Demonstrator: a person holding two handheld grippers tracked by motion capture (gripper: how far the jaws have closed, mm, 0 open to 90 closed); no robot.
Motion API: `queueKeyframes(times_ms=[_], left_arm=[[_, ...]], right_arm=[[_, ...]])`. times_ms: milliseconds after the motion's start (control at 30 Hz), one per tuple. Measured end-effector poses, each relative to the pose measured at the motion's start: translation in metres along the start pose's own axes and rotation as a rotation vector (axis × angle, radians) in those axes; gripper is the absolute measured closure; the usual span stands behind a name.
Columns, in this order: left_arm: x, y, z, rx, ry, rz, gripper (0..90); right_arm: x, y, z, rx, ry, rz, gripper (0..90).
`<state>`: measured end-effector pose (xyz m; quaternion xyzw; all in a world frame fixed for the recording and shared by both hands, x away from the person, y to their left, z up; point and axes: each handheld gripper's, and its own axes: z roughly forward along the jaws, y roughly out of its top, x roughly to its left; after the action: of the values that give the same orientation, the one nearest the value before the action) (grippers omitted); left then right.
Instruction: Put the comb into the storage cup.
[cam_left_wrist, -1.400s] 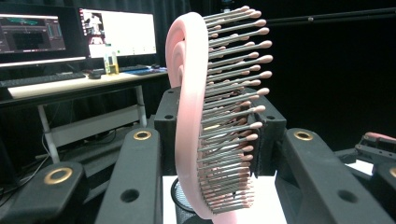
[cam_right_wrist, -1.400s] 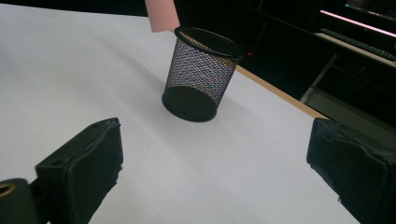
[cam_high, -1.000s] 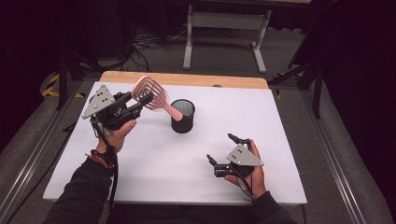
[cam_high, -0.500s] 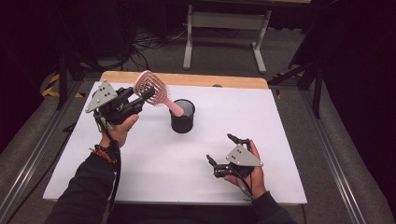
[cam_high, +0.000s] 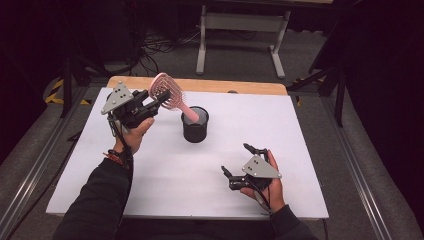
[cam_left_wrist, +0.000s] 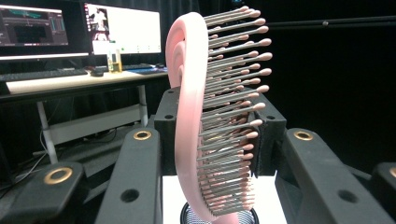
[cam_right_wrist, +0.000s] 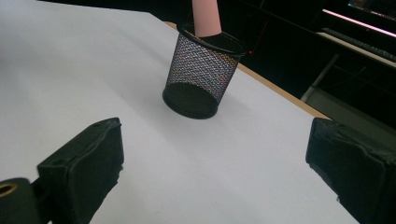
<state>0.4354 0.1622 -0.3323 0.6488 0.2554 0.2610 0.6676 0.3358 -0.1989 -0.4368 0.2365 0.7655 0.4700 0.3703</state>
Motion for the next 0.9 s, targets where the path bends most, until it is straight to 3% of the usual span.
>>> queueKeyframes(times_ms=[900], left_arm=[[-0.002,-0.018,0.023,0.062,-0.006,-0.018,63.5]], right_arm=[[0.002,-0.001,0.001,0.01,0.011,-0.01,5.0]])
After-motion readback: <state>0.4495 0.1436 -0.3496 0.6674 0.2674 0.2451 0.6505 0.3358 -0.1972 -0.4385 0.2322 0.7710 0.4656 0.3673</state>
